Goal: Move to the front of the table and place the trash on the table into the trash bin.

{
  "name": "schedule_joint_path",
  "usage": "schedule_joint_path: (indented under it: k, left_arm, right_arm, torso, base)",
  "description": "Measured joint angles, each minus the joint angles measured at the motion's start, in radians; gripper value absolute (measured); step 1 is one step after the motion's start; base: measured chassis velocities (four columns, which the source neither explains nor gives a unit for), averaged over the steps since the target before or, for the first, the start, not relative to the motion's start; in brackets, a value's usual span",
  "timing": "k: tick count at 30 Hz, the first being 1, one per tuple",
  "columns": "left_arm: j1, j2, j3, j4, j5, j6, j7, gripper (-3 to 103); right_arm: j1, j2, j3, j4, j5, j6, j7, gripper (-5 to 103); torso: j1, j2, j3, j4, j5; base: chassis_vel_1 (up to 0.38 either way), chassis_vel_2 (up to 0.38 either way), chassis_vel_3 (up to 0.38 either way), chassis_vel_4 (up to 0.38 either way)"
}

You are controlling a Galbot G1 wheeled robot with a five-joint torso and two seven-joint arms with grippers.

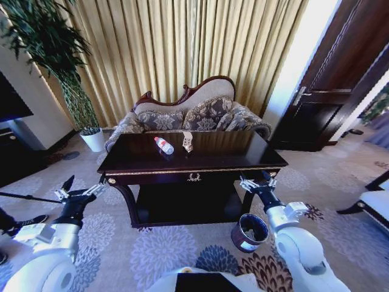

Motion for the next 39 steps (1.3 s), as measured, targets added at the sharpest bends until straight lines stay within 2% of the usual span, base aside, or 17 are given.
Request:
schedule_joint_path:
  k: [9,39]
  left_arm:
    - [-0.004,0.003,0.000,0.000,-0.001,0.001,0.000,100]
    - [-0.005,-0.002,-0.001,0.000,-0.002,-0.003,0.003,100]
  right_arm:
    - [0.004,-0.001,-0.005,0.020,-0.010,-0.035,-0.003,100]
    - [0.011,0.017,-0.030,0.017,-0.043,-0.049,-0.012,100]
  torso:
    - [0.000,0.000,0.000,0.0000,0.0000]
    - [0.000,0.000,0.000,0.0000,0.0000]
  base:
    - [-0.007,0.007,0.012,-0.009]
    - [-0.040,0.038,0.037,-0.039]
